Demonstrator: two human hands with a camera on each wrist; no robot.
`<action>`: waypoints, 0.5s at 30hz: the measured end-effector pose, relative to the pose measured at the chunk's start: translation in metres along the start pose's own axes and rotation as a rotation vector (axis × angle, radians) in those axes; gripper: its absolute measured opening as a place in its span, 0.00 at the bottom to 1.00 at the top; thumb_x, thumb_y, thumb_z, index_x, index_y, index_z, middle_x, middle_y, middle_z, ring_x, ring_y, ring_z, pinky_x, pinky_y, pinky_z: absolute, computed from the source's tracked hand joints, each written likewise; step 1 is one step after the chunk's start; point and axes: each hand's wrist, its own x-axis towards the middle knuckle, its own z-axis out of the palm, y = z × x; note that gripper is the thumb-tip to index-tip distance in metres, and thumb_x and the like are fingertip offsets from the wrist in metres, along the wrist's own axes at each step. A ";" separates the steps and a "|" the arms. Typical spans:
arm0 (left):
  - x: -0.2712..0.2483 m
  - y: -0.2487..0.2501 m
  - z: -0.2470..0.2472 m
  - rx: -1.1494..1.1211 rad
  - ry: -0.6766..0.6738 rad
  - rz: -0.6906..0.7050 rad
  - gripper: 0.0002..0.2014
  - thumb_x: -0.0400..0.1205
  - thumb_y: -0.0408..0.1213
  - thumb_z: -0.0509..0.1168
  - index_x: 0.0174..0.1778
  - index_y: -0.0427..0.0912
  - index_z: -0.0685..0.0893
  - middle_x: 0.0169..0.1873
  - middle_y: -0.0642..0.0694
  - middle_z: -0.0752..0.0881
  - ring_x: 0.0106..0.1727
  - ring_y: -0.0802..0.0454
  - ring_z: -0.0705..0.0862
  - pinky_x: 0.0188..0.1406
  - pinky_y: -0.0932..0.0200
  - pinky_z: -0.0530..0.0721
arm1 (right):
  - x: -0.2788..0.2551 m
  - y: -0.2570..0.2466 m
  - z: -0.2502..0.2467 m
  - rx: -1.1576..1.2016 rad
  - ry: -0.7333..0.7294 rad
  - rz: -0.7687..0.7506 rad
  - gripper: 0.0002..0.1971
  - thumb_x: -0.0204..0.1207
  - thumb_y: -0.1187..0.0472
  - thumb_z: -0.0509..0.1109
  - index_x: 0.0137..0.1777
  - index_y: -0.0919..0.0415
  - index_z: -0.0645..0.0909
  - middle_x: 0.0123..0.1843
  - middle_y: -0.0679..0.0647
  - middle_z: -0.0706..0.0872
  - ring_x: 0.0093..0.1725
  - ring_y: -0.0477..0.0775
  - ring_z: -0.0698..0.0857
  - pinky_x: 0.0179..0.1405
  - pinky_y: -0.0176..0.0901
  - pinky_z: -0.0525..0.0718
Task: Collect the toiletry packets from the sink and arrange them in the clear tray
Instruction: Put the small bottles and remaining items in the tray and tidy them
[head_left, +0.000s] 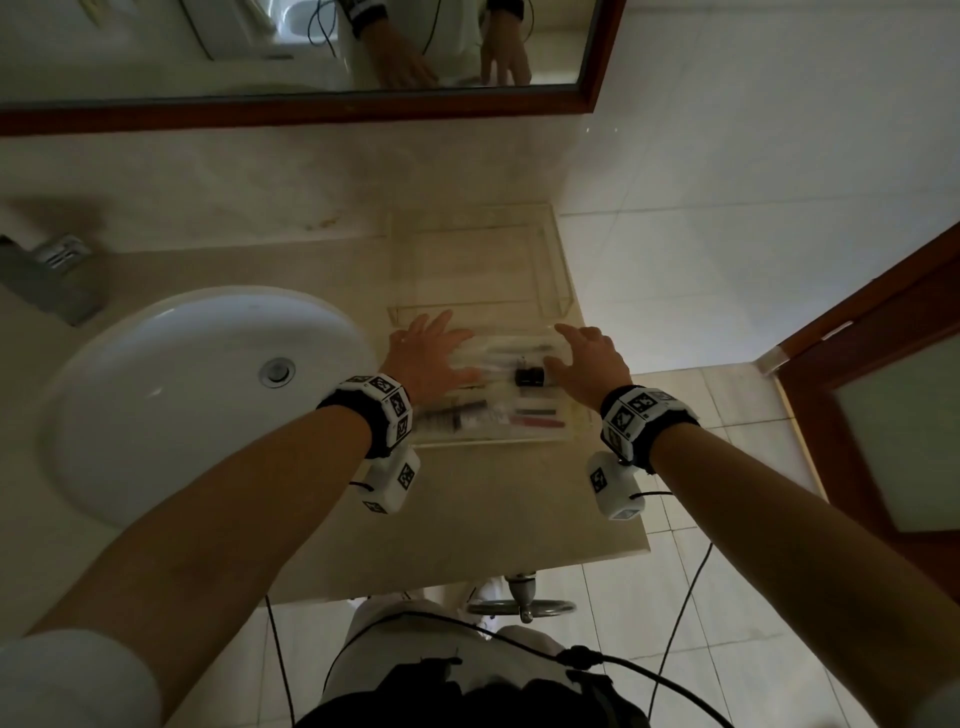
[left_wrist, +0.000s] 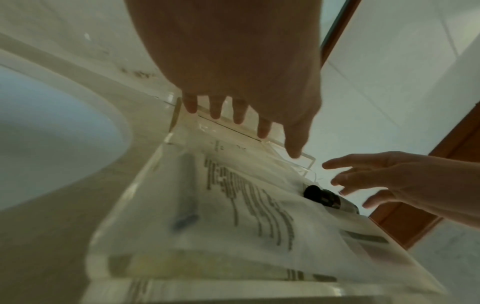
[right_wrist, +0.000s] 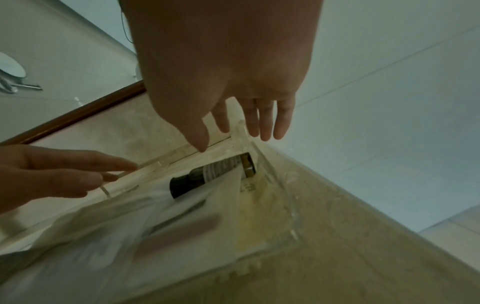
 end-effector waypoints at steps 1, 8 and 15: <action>-0.002 -0.003 -0.002 -0.016 0.053 -0.030 0.33 0.80 0.64 0.59 0.80 0.55 0.65 0.84 0.48 0.55 0.84 0.43 0.54 0.79 0.40 0.53 | 0.000 -0.001 -0.001 0.015 0.000 0.038 0.29 0.81 0.49 0.61 0.81 0.51 0.61 0.77 0.61 0.70 0.74 0.64 0.72 0.70 0.58 0.74; -0.017 -0.021 -0.013 -0.084 0.190 -0.305 0.25 0.85 0.49 0.56 0.76 0.41 0.68 0.70 0.39 0.74 0.66 0.38 0.78 0.61 0.47 0.77 | 0.003 -0.015 -0.006 -0.025 -0.042 0.259 0.19 0.83 0.55 0.56 0.70 0.62 0.69 0.65 0.63 0.82 0.63 0.66 0.81 0.55 0.51 0.77; -0.024 -0.030 -0.020 -0.049 -0.024 -0.386 0.07 0.80 0.35 0.58 0.45 0.36 0.79 0.44 0.39 0.86 0.42 0.41 0.82 0.41 0.55 0.79 | 0.009 -0.018 -0.012 -0.041 -0.111 0.346 0.08 0.79 0.60 0.61 0.51 0.63 0.77 0.47 0.59 0.81 0.49 0.62 0.82 0.53 0.49 0.81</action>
